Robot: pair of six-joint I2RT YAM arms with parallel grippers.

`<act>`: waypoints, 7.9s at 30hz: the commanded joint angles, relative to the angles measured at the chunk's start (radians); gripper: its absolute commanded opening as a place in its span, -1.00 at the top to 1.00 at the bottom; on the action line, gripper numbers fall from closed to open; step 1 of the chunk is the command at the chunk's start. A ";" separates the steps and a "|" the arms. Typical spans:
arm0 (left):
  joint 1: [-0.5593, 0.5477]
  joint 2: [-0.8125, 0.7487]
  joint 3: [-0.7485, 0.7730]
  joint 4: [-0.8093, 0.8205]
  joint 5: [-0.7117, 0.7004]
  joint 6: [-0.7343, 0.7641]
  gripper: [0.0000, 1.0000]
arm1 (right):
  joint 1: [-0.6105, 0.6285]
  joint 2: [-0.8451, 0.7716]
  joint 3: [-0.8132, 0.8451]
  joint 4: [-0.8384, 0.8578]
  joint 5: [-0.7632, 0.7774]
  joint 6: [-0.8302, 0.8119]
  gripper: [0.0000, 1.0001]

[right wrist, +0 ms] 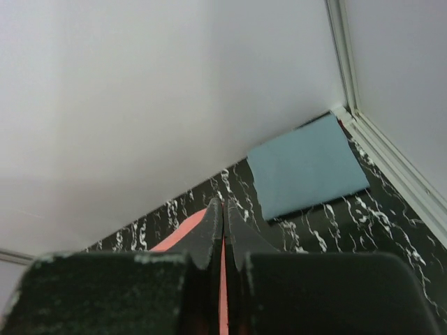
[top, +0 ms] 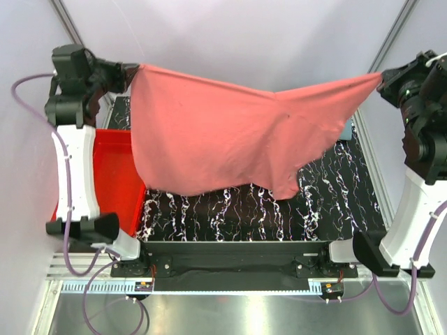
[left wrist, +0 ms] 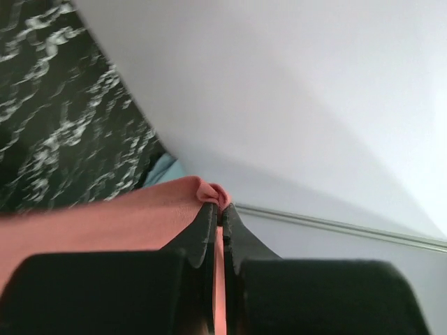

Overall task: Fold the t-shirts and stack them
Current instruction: Flatten the tshirt out

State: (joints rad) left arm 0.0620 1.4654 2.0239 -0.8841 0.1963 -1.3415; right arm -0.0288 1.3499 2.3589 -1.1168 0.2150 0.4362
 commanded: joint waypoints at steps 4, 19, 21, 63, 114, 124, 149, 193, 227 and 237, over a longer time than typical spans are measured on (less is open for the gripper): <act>-0.021 0.101 0.082 0.155 0.123 -0.016 1.00 | -0.003 0.106 0.184 0.064 0.017 -0.014 1.00; 0.021 0.509 0.449 0.845 0.301 -0.370 1.00 | -0.005 0.301 0.363 0.434 0.073 -0.031 1.00; 0.027 0.469 0.389 0.875 0.307 -0.351 1.00 | -0.005 0.263 0.276 0.475 0.072 -0.036 1.00; 0.041 0.568 0.493 0.961 0.186 -0.461 1.00 | -0.005 0.319 0.286 0.712 0.112 -0.088 1.00; -0.258 -0.682 -1.168 -0.226 -0.110 0.648 1.00 | -0.005 -0.773 -1.207 -0.492 -0.634 0.249 1.00; -0.208 -0.418 -0.817 -0.040 -0.155 0.670 1.00 | -0.005 -0.442 -0.981 -0.009 -0.315 0.253 1.00; 0.108 0.523 0.432 1.338 0.121 0.059 1.00 | -0.052 0.566 0.313 1.246 -0.107 -0.054 1.00; 0.094 -0.045 -0.087 1.415 0.187 0.200 1.00 | -0.137 -0.140 -0.342 1.293 -0.143 -0.106 1.00; 0.056 0.308 0.035 1.441 0.182 0.171 1.00 | -0.137 0.231 -0.194 1.214 -0.157 0.039 1.00; 0.036 -0.276 -1.024 1.336 0.296 0.249 1.00 | -0.134 -0.306 -0.998 0.830 -0.285 0.199 1.00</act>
State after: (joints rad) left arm 0.0986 1.3396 1.1465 0.4858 0.4240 -1.1698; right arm -0.1600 1.1290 1.4475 -0.1173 -0.0101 0.5869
